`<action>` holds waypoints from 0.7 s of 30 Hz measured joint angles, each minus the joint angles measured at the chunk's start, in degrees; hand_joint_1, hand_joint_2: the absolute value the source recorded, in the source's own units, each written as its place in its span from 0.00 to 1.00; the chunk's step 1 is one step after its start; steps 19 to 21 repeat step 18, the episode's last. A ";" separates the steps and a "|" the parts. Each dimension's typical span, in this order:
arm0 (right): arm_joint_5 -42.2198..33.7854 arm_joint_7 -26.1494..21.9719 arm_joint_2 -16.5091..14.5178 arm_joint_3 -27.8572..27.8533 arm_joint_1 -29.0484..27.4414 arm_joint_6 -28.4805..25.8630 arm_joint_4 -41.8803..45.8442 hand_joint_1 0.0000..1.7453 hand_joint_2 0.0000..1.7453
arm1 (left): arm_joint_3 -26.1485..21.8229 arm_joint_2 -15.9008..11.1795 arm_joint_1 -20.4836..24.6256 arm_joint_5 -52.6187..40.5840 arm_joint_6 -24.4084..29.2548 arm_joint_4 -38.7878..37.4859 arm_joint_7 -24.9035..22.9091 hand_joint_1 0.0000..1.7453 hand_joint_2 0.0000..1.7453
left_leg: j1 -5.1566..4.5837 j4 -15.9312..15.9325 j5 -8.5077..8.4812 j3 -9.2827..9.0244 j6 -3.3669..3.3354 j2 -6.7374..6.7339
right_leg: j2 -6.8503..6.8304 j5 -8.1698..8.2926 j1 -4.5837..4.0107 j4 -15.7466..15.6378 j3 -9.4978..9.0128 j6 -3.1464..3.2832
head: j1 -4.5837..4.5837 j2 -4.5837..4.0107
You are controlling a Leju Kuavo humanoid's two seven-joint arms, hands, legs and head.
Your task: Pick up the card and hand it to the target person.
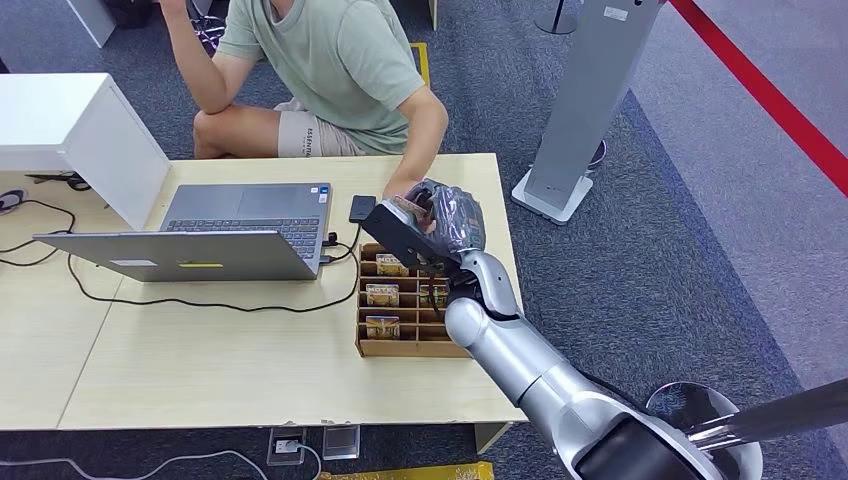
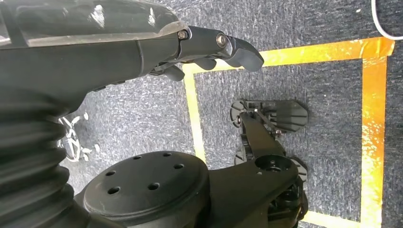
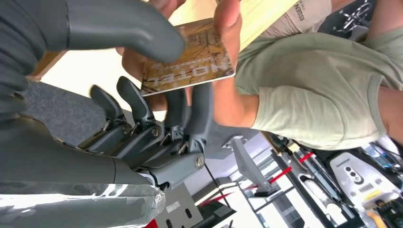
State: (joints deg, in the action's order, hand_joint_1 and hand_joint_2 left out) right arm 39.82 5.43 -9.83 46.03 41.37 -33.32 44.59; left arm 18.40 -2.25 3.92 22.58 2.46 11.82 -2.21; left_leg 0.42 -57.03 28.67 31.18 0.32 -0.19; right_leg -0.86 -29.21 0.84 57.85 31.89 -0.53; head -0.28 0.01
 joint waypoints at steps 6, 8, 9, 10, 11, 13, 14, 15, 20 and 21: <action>-2.20 -0.50 -0.51 0.40 0.59 -1.44 -2.00 0.00 1.00 | 0.26 0.00 -0.04 1.34 2.21 -0.02 0.79 0.00 0.00 | 0.00 0.00 0.00 0.00 0.00 0.00 | 0.00 0.00 0.00 -0.01 0.00 0.00 | -0.07 0.00; -3.12 -0.86 -0.49 0.45 0.59 -2.16 -2.11 0.00 1.00 | 0.25 0.00 -0.06 1.72 2.45 -0.02 0.78 0.00 0.00 | 0.00 -0.01 0.00 -0.01 0.00 0.00 | 0.00 0.00 0.00 -0.01 0.00 0.00 | -0.06 0.00; -3.67 -1.10 -0.46 0.46 0.55 -2.60 -2.07 0.00 1.00 | 0.25 0.00 -0.07 1.87 2.55 -0.02 0.75 0.00 0.00 | 0.00 -0.01 0.00 -0.02 0.00 0.00 | 0.00 0.00 0.00 -0.01 0.00 0.00 | -0.05 0.00; -4.25 -1.42 -0.43 0.47 0.50 -3.09 -1.94 0.00 1.00 | 0.25 0.00 -0.09 1.96 2.68 -0.02 0.70 0.00 0.00 | 0.00 -0.01 0.00 -0.02 0.00 0.00 | 0.00 0.00 0.00 -0.01 0.00 0.00 | -0.04 -0.01; -4.80 -1.71 -0.38 0.47 0.44 -3.58 -1.71 0.00 1.00 | 0.25 0.00 -0.12 2.07 2.78 -0.02 0.66 0.00 0.00 | 0.00 -0.01 0.00 -0.03 0.00 -0.01 | 0.01 0.00 0.00 -0.01 0.00 0.00 | -0.02 -0.01; -5.64 -2.10 -0.20 0.46 0.27 -4.19 -1.00 0.00 1.00 | 0.26 0.00 -0.16 2.26 2.94 -0.02 0.59 0.00 0.00 | 0.00 -0.01 0.00 -0.04 0.00 -0.01 | 0.02 0.00 0.00 -0.01 0.01 0.00 | 0.02 0.00; -6.22 -2.34 -0.06 0.44 0.13 -4.38 -0.52 0.00 1.00 | 0.26 0.00 -0.18 2.38 2.99 -0.02 0.56 0.00 0.25 | 0.00 -0.01 0.00 -0.04 0.00 -0.01 | 0.02 0.00 0.00 -0.01 0.01 0.00 | 0.04 0.00; -7.15 -2.81 0.13 0.36 -0.18 -4.63 0.14 0.00 1.00 | 0.26 0.00 -0.19 2.53 3.07 -0.02 0.51 0.00 0.50 | 0.00 -0.01 0.00 -0.04 0.00 -0.01 | 0.02 0.00 0.00 -0.01 0.01 0.00 | 0.04 0.00; -11.17 -5.07 0.78 -0.24 -1.76 -5.75 3.06 0.00 1.00 | 0.25 0.00 -0.27 2.99 3.40 -0.02 0.29 0.00 1.00 | 0.00 -0.01 0.00 -0.05 0.00 -0.01 | 0.02 0.00 0.00 -0.01 0.01 0.00 | 0.01 -0.01; -11.17 -5.07 0.78 -0.24 -1.76 -5.75 3.06 0.00 1.00 | 0.25 0.00 -0.27 2.99 3.40 -0.02 0.29 0.00 1.00 | 0.00 -0.01 0.00 -0.05 0.00 -0.01 | 0.02 0.00 0.00 -0.01 0.01 0.00 | 0.01 -0.01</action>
